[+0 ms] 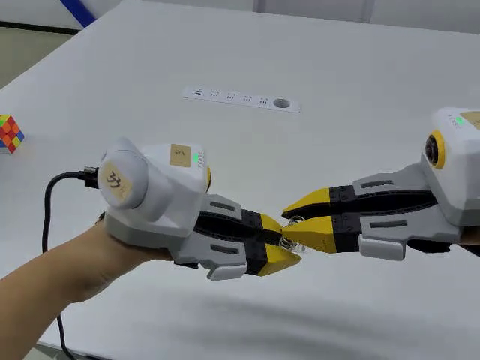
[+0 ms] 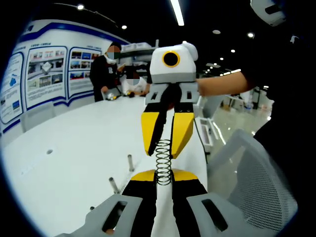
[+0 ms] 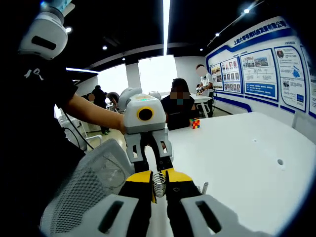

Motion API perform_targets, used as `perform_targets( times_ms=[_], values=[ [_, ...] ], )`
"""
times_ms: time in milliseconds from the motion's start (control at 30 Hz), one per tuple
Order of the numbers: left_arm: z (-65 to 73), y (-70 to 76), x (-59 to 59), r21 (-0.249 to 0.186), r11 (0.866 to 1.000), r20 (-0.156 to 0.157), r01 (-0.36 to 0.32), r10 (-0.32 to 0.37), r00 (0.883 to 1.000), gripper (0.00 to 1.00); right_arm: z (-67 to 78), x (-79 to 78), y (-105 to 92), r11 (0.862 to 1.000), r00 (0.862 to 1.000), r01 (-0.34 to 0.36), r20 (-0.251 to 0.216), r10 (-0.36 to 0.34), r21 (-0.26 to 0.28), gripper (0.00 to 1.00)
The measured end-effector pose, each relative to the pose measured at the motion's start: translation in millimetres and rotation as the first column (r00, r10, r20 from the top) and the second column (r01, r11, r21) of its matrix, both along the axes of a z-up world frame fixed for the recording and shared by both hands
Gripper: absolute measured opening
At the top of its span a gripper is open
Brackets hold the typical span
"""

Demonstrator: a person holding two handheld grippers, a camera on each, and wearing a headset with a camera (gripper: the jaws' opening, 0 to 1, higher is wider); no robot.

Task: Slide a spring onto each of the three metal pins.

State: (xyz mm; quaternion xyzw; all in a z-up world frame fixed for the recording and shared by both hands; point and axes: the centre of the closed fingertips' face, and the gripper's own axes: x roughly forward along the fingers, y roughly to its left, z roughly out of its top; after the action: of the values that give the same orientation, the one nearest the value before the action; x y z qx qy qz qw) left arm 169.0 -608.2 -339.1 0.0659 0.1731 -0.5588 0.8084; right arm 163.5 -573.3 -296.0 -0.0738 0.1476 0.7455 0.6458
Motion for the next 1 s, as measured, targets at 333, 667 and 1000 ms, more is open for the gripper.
perform_targets(
  times_ms=[333,667,1000],
  values=[
    [-1.1,6.1,4.6,0.019,1.000,0.023,-0.023,0.023,0.999,0.12,-2.0,4.5,4.0,0.999,0.999,0.026,0.047,-0.024,-0.026,0.10],
    [-5.5,18.8,9.5,0.050,0.996,0.008,-0.074,0.074,0.997,0.23,1.3,14.0,0.9,0.998,0.996,0.060,0.070,-0.058,-0.024,0.10],
    [12.7,39.1,26.0,-0.010,0.986,0.059,-0.169,0.169,0.984,0.46,0.5,60.2,-27.3,0.978,0.971,0.202,0.137,-0.194,-0.050,0.10]
  ],
)
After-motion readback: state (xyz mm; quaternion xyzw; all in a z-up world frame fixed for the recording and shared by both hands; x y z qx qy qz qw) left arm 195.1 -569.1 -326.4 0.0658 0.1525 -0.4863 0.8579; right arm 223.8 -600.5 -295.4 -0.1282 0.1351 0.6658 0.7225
